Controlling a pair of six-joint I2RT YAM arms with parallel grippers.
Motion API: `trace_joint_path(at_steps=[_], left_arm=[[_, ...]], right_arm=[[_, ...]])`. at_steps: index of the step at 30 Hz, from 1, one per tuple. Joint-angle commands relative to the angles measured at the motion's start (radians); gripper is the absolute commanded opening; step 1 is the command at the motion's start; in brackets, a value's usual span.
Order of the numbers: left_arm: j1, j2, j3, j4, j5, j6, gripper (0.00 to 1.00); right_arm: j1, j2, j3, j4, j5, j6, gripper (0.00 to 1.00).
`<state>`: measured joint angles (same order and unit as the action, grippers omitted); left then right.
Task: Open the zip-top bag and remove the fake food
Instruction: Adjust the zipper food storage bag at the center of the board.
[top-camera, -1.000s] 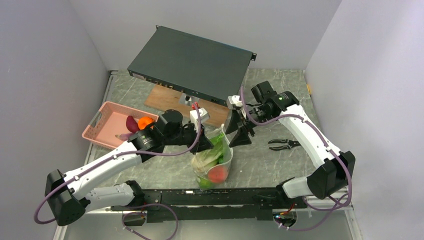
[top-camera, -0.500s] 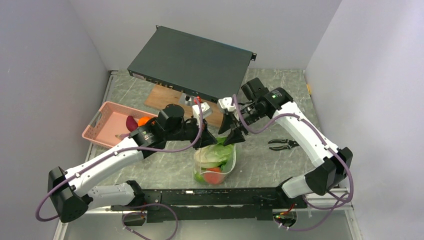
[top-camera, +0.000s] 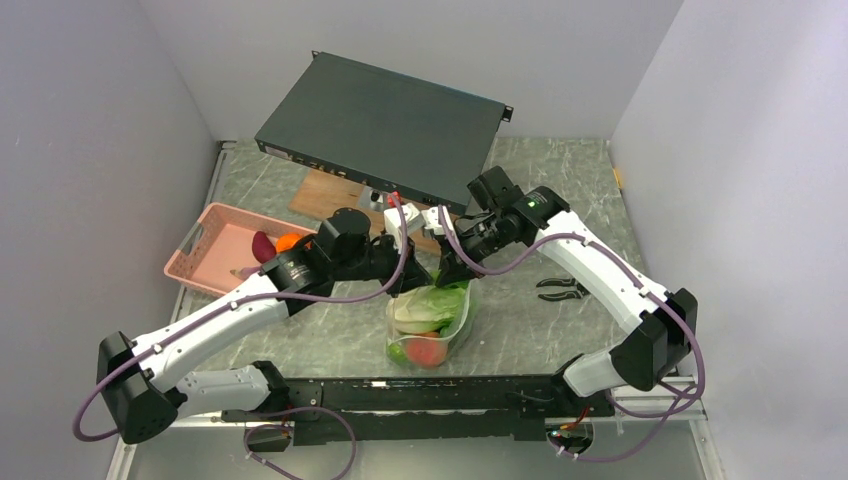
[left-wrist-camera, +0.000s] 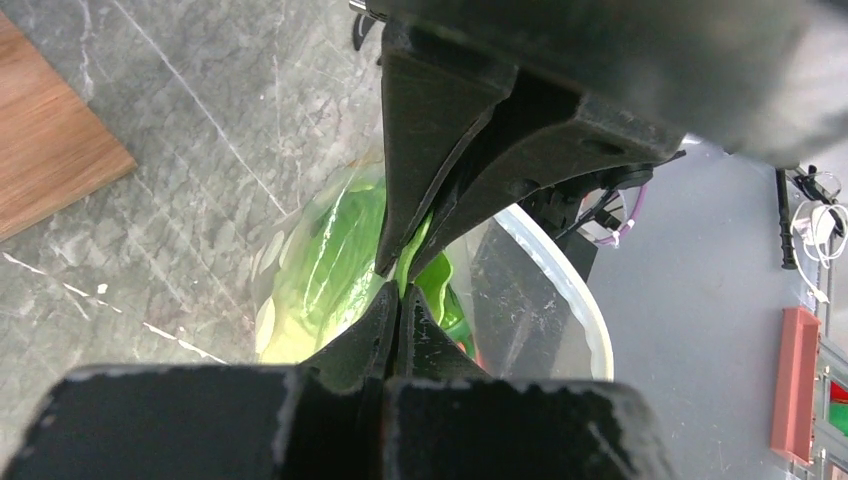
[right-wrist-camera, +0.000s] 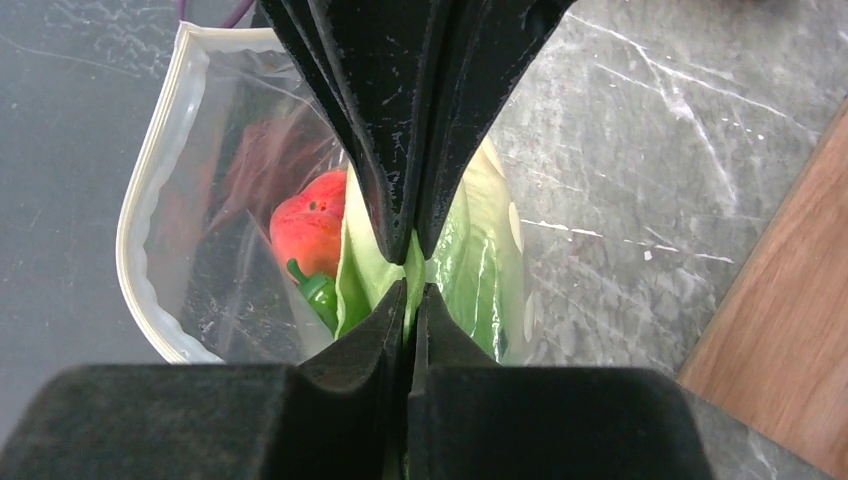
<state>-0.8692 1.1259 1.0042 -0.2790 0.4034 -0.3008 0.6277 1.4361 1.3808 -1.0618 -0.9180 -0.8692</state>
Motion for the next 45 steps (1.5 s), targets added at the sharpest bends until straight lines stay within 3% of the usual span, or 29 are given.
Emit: trace_joint_path(at_steps=[1,4,11,19,23,27,31,33,36,45], left_arm=[[0.005,-0.029,0.049,-0.019,-0.050,0.005,0.00],[0.008,-0.051,0.054,-0.051,-0.068,0.002,0.04],[0.011,-0.079,0.114,-0.179,-0.101,0.016,0.48],[0.016,-0.119,0.106,-0.306,-0.226,0.009,0.69],[0.017,-0.112,0.091,-0.377,-0.261,0.014,0.71],[0.018,-0.115,0.061,-0.340,-0.219,0.005,0.70],[0.017,-0.098,0.043,-0.342,-0.223,0.001,0.55],[0.018,-0.078,0.035,-0.365,-0.229,0.005,0.38],[0.019,-0.056,0.027,-0.408,-0.250,0.009,0.02],[0.054,-0.107,-0.035,-0.429,-0.349,-0.024,0.00]], right_arm=[[0.007,-0.003,0.001,0.042,0.056,0.034,0.02],[0.007,-0.002,0.004,0.043,0.056,0.040,0.00],[0.007,0.007,0.024,0.030,0.010,0.044,0.00],[0.007,0.007,0.033,0.014,-0.010,0.031,0.00],[0.003,0.006,0.035,0.017,-0.019,0.038,0.00],[0.003,0.009,0.039,0.021,-0.019,0.044,0.00],[-0.006,0.010,0.048,0.019,-0.043,0.052,0.00],[-0.028,0.012,0.058,0.013,-0.092,0.062,0.00],[-0.059,0.011,0.079,-0.020,-0.159,0.041,0.00],[-0.143,0.001,0.106,-0.115,-0.291,-0.051,0.00]])
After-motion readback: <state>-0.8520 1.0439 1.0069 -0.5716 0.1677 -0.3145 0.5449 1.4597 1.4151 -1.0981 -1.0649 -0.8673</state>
